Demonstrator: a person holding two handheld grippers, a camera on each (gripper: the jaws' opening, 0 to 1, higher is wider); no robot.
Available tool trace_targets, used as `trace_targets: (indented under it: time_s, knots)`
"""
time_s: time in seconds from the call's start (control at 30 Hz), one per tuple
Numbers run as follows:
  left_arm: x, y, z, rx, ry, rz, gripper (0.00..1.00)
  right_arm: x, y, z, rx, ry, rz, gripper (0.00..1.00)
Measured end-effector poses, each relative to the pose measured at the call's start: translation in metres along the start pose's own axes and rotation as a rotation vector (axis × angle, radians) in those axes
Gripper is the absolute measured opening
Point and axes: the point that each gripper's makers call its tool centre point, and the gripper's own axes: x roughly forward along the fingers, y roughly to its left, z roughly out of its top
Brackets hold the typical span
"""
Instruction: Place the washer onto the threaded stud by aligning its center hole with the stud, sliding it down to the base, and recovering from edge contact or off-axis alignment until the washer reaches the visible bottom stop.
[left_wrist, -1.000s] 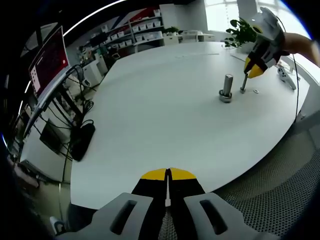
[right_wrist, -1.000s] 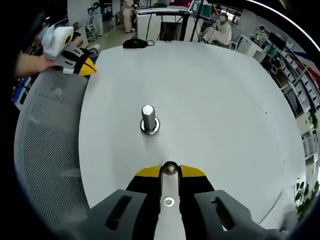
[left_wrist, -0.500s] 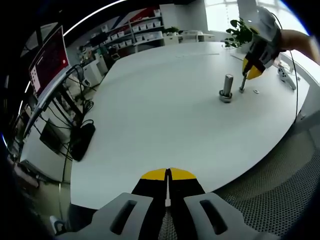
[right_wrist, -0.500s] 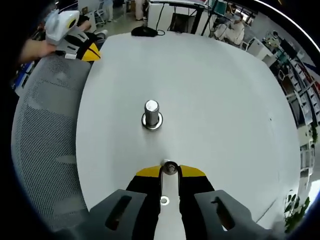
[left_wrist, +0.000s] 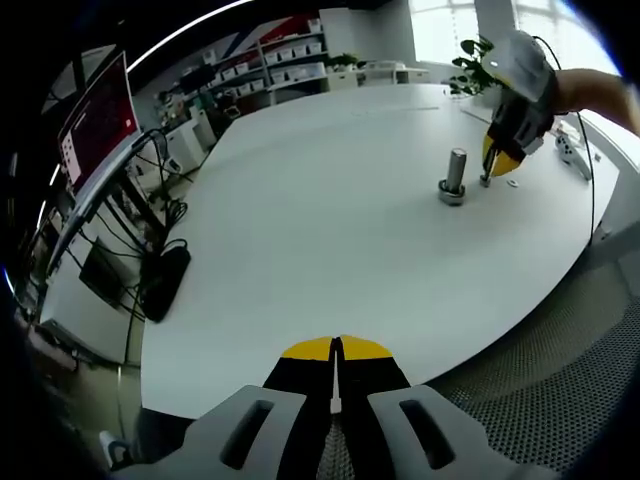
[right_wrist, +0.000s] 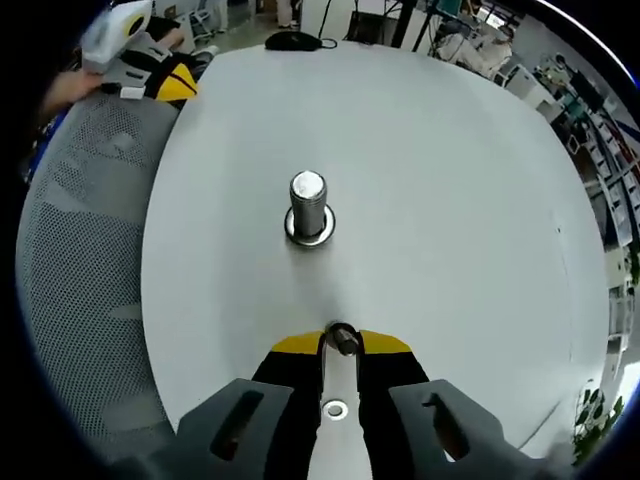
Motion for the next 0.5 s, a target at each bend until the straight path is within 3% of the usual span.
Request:
trace_targets:
  time_s: [0.07, 0.17, 0.23, 0.33, 0.5]
  knots:
    - [0.000, 0.000, 0.000, 0.000, 0.000, 0.000, 0.00, 0.001, 0.001, 0.000, 0.008, -0.002, 0.001, 0.14]
    - [0.000, 0.000, 0.000, 0.000, -0.002, 0.000, 0.00, 0.004, 0.004, 0.005, -0.066, -0.057, 0.019, 0.14]
    - [0.000, 0.000, 0.000, 0.000, -0.002, 0.000, 0.00, 0.003, 0.005, 0.002, -0.012, -0.048, 0.020, 0.16]
    - [0.000, 0.000, 0.001, 0.000, -0.003, 0.000, 0.00, 0.003, 0.005, 0.000, -0.002, -0.061, 0.015, 0.23]
    - [0.000, 0.000, 0.001, 0.001, -0.003, 0.000, 0.00, -0.001, 0.004, -0.007, 0.058, -0.086, 0.005, 0.25]
